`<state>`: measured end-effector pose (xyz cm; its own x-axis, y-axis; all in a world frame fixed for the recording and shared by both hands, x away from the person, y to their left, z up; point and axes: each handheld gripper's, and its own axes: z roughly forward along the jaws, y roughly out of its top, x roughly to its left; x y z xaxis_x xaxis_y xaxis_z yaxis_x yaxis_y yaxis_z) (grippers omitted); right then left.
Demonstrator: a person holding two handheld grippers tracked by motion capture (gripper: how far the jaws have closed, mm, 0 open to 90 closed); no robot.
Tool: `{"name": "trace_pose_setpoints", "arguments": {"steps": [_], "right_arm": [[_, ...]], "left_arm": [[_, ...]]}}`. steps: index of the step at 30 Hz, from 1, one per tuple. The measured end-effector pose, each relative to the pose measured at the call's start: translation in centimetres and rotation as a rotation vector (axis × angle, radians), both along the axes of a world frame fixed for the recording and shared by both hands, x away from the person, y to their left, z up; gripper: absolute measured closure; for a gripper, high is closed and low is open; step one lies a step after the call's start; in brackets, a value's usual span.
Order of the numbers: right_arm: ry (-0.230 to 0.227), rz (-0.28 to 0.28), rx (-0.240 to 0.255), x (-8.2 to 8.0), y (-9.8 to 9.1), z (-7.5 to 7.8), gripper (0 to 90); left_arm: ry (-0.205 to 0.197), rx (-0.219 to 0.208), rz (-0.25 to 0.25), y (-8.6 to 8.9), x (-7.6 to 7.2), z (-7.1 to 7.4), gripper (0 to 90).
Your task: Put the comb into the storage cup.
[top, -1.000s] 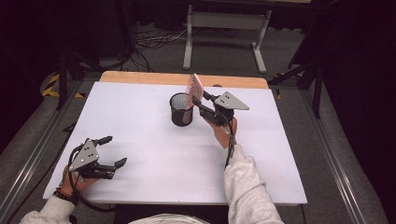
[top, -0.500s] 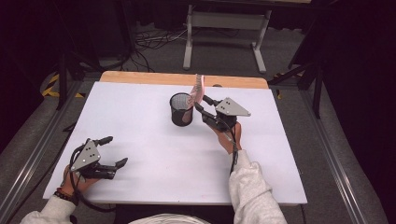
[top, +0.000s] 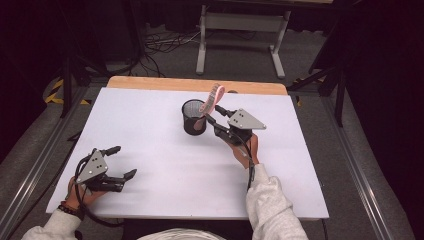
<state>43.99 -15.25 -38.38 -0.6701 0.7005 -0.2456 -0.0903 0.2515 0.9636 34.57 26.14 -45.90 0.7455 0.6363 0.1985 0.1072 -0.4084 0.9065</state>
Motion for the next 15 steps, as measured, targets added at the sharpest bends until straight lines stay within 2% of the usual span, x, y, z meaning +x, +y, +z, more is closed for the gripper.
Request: {"name": "trace_pose_setpoints", "arguments": {"steps": [9, 15], "right_arm": [[-0.026, 0.005, -0.036, -1.1, -0.1, 0.1, 46.8], [-0.042, 0.0, -0.064, -1.8, -0.1, 0.2, 40.0]], "left_arm": [[-0.005, 0.01, 0.012, -0.1, 0.0, 0.0, 10.2], [-0.035, 0.011, 0.013, -0.2, -0.3, 0.2, 10.3]]}}
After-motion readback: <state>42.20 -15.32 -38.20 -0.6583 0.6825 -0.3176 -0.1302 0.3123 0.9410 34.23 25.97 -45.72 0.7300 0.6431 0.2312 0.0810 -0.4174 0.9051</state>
